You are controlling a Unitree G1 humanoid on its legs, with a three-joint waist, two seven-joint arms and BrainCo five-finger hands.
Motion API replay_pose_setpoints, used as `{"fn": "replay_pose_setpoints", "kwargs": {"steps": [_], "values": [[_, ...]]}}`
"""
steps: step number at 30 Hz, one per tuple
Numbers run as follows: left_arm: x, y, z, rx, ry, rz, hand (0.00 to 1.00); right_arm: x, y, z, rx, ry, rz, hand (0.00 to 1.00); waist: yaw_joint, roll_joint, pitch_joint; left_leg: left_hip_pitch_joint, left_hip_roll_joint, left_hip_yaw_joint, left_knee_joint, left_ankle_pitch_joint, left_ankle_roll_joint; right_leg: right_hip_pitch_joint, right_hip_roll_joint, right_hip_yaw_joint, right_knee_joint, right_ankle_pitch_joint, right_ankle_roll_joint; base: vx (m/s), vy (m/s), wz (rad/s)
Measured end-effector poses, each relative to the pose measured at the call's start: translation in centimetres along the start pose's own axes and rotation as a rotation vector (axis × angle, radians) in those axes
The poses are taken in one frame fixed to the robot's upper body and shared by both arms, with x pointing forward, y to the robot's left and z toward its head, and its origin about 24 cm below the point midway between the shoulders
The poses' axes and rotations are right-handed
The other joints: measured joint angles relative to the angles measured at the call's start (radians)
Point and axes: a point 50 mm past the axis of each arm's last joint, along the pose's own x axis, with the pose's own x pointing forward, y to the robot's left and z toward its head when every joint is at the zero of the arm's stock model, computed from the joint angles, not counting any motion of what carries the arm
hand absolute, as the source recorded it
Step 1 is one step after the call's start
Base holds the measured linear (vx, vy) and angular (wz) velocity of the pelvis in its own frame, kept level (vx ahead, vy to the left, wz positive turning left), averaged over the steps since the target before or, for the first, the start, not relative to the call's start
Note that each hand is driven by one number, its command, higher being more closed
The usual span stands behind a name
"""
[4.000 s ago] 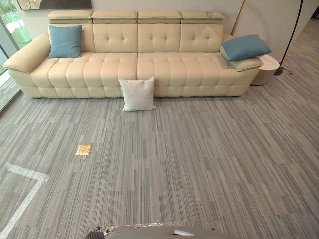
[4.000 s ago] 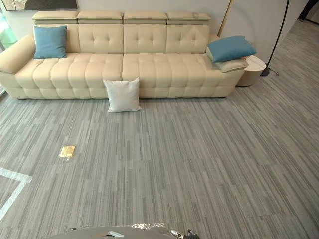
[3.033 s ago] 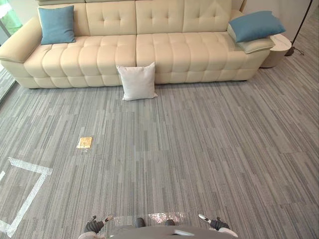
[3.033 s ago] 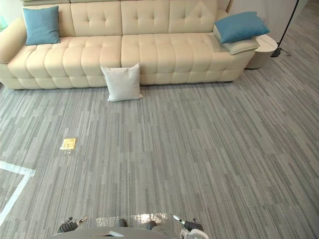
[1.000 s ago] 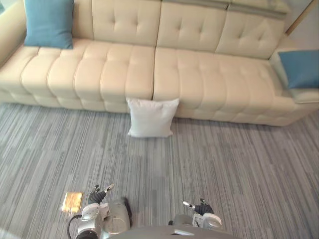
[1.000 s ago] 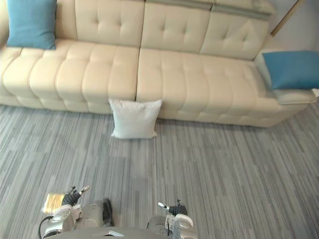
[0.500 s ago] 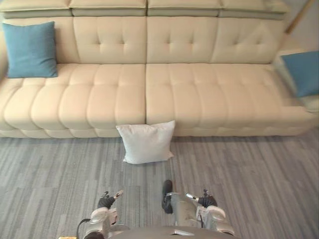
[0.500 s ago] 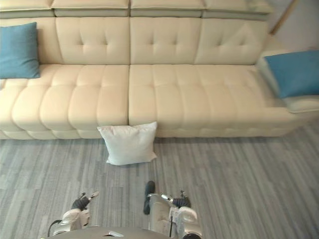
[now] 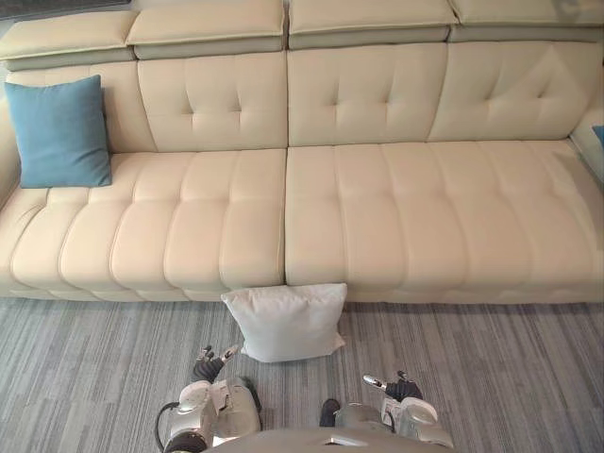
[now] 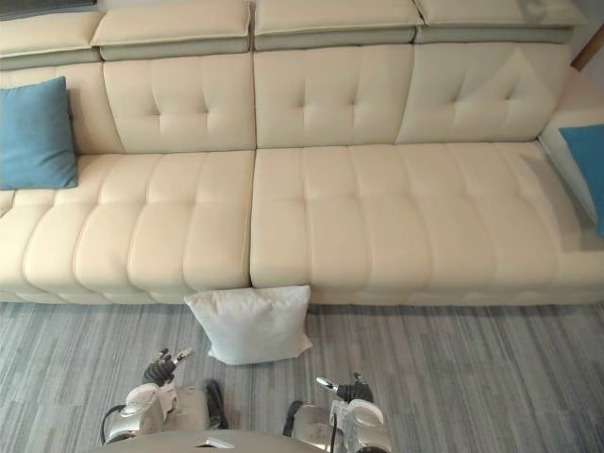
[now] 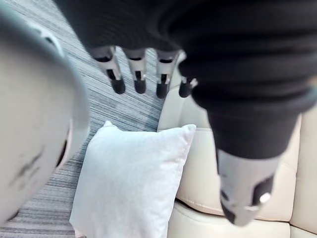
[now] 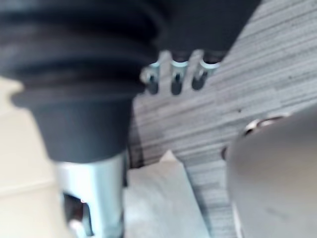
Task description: Pick up cushions and gather them together orderly.
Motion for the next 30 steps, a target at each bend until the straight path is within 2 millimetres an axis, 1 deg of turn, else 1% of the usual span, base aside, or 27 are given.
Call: {"fn": "replay_pose_setpoints", "kwargs": {"steps": [3, 8, 9, 10, 12, 13, 14, 15, 17, 18, 20, 21, 22, 23, 24, 25, 26, 27, 28, 29, 30], "values": [[-0.1, -0.2, -0.3, 0.022, 0.011, -0.008, 0.0, 0.0, 0.0, 0.1, -0.013, -0.002, 0.0, 0.0, 0.001, 0.01, -0.012, 0.004, 0.0, 0.007, -0.043, 0.005, -0.006, -0.006, 0.012, 0.011, -0.027, 0.021, 0.008, 0.07, -0.032, -0.1], [0.0, -0.2, -0.2, 0.062, 0.007, -0.016, 0.0, 0.0, 0.6, 0.3, -0.112, -0.022, 0.008, 0.0, 0.006, 0.012, -0.014, 0.041, -0.001, 0.028, -0.125, 0.048, -0.011, -0.007, 0.028, 0.036, -0.058, 0.063, 0.008, 0.03, -0.031, -0.15], [0.1, -0.6, 0.2, 0.08, -0.005, -0.018, 0.0, 0.1, 1.1, 1.2, -0.171, -0.054, 0.02, 0.0, 0.006, 0.013, -0.013, 0.034, 0.0, 0.028, -0.141, 0.059, -0.012, -0.019, 0.035, 0.04, -0.066, 0.078, 0.005, -0.02, -0.007, -0.09], [0.2, -0.9, 0.7, 0.092, -0.019, -0.019, 0.0, 0.3, 1.6, 2.1, -0.214, -0.085, 0.031, 0.0, 0.01, 0.012, -0.011, 0.012, 0.0, 0.03, -0.142, 0.061, -0.012, -0.046, 0.036, 0.052, -0.062, 0.08, 0.004, -0.06, -0.006, -0.08], [0.6, -1.5, 2.2, 0.1, -0.061, -0.018, 0.0, 0.5, 2.1, 4.1, -0.274, -0.152, 0.026, 0.0, 0.01, 0.018, 0.0, -0.043, 0.005, 0.026, -0.113, 0.06, -0.006, -0.104, 0.035, 0.053, -0.03, 0.08, 0.004, -0.09, -0.004, -0.06], [0.8, -2.1, 4.0, 0.112, -0.115, -0.018, 0.0, 0.6, 2.3, 6.5, -0.312, -0.237, 0.012, 0.0, 0.011, 0.029, 0.026, -0.101, 0.018, 0.025, -0.062, 0.052, 0.006, -0.159, 0.034, 0.055, 0.012, 0.08, 0.004, -0.16, 0.012, -0.1], [1.1, -2.2, 5.7, 0.111, -0.163, -0.002, 0.0, 0.6, 2.5, 8.9, -0.331, -0.316, 0.0, 0.0, 0.012, 0.039, 0.056, -0.163, 0.031, 0.024, -0.005, 0.044, 0.019, -0.222, 0.034, 0.059, 0.059, 0.079, 0.004, -0.18, 0.019, -0.14], [1.2, -2.1, 6.5, 0.105, -0.182, 0.008, 0.0, 0.6, 2.6, 10.2, -0.33, -0.355, -0.009, 0.0, 0.012, 0.044, 0.067, -0.189, 0.038, 0.025, 0.019, 0.04, 0.024, -0.25, 0.033, 0.062, 0.081, 0.079, 0.003, -0.22, 0.035, -0.21], [1.4, -1.8, 9.9, 0.084, -0.28, 0.04, 0.0, 0.0, 3.0, 15.0, -0.322, -0.502, -0.038, 0.0, 0.009, 0.047, 0.122, -0.272, 0.054, 0.03, 0.099, 0.02, 0.042, -0.35, 0.027, 0.087, 0.169, 0.057, -0.001, -0.2, 0.034, -0.23], [1.4, -1.7, 10.7, 0.075, -0.303, 0.044, 0.0, -0.2, 3.1, 15.9, -0.32, -0.528, -0.046, 0.0, 0.009, 0.047, 0.131, -0.293, 0.055, 0.03, 0.118, 0.012, 0.044, -0.374, 0.024, 0.089, 0.192, 0.046, -0.002, -0.19, 0.029, -0.16], [1.3, -1.2, 13.3, 0.042, -0.386, 0.067, 0.0, -0.8, 3.0, 18.8, -0.308, -0.617, -0.077, 0.0, 0.007, 0.042, 0.162, -0.38, 0.057, 0.029, 0.202, -0.052, 0.043, -0.473, 0.01, 0.109, 0.286, -0.026, 0.001, -0.24, 0.009, -0.1], [1.2, -0.8, 14.6, 0.009, -0.421, 0.08, 0.0, -1.2, 2.8, 20.3, -0.29, -0.657, -0.09, 0.0, 0.007, 0.041, 0.176, -0.453, 0.064, 0.028, 0.271, -0.074, 0.049, -0.538, -0.001, 0.117, 0.331, -0.071, 0.002, -0.33, -0.011, -0.2], [1.1, 0.0, 15.9, -0.032, -0.453, 0.101, 0.0, -1.9, 3.0, 22.2, -0.274, -0.713, -0.093, 0.0, 0.005, 0.046, 0.19, -0.551, 0.08, 0.025, 0.348, -0.107, 0.042, -0.623, 0.0, 0.135, 0.371, -0.122, 0.02, -0.33, -0.013, -0.23], [1.0, 0.2, 16.4, -0.047, -0.464, 0.107, 0.0, -2.1, 3.0, 22.9, -0.268, -0.73, -0.095, 0.0, 0.003, 0.053, 0.199, -0.584, 0.092, 0.022, 0.37, -0.11, 0.041, -0.657, 0.0, 0.135, 0.392, -0.122, 0.017, -0.25, 0.019, -0.22], [0.8, 0.8, 17.6, -0.087, -0.497, 0.12, 0.0, -2.6, 3.1, 24.5, -0.244, -0.771, -0.11, 0.0, -0.001, 0.056, 0.223, -0.658, 0.103, 0.018, 0.403, -0.111, 0.042, -0.734, 0.003, 0.137, 0.432, -0.127, 0.008, -0.23, 0.006, -0.08], [0.7, 0.9, 18.1, -0.097, -0.511, 0.123, 0.0, -2.8, 3.0, 24.9, -0.227, -0.779, -0.119, 0.0, -0.004, 0.055, 0.234, -0.686, 0.105, 0.014, 0.412, -0.11, 0.043, -0.762, 0.003, 0.136, 0.444, -0.126, 0.006, -0.23, -0.009, -0.03], [0.5, 1.2, 19.3, -0.12, -0.538, 0.136, 0.0, -3.0, 2.8, 25.6, -0.191, -0.788, -0.131, 0.0, -0.004, 0.056, 0.248, -0.745, 0.116, 0.006, 0.432, -0.102, 0.05, -0.819, 0.009, 0.134, 0.469, -0.123, 0.001, -0.15, -0.032, 0.01], [0.4, 1.2, 19.8, -0.127, -0.55, 0.139, 0.0, -3.1, 2.8, 25.8, -0.18, -0.791, -0.133, 0.0, -0.005, 0.054, 0.249, -0.764, 0.119, 0.003, 0.437, -0.097, 0.055, -0.838, 0.011, 0.135, 0.477, -0.123, 0.0, -0.09, -0.024, -0.01], [0.2, 1.5, 20.7, -0.145, -0.572, 0.146, 0.0, -3.4, 2.7, 26.7, -0.15, -0.811, -0.14, 0.0, -0.005, 0.05, 0.253, -0.814, 0.123, -0.001, 0.458, -0.09, 0.059, -0.891, 0.012, 0.136, 0.506, -0.123, 0.0, -0.1, -0.016, 0.04], [-0.2, 1.6, 22.5, -0.161, -0.619, 0.143, 0.0, -4.6, 2.6, 28.5, -0.093, -0.87, -0.147, 0.0, -0.004, 0.045, 0.255, -0.891, 0.127, -0.005, 0.486, -0.08, 0.078, -0.975, 0.008, 0.137, 0.553, -0.12, 0.005, -0.08, -0.009, 0.07], [-0.5, 1.5, 23.1, -0.164, -0.639, 0.141, 0.0, -5.0, 2.7, 29.1, -0.084, -0.893, -0.146, 0.0, -0.004, 0.045, 0.256, -0.915, 0.129, -0.005, 0.494, -0.076, 0.084, -0.999, 0.006, 0.137, 0.564, -0.12, 0.004, -0.1, -0.002, 0.06]]}}
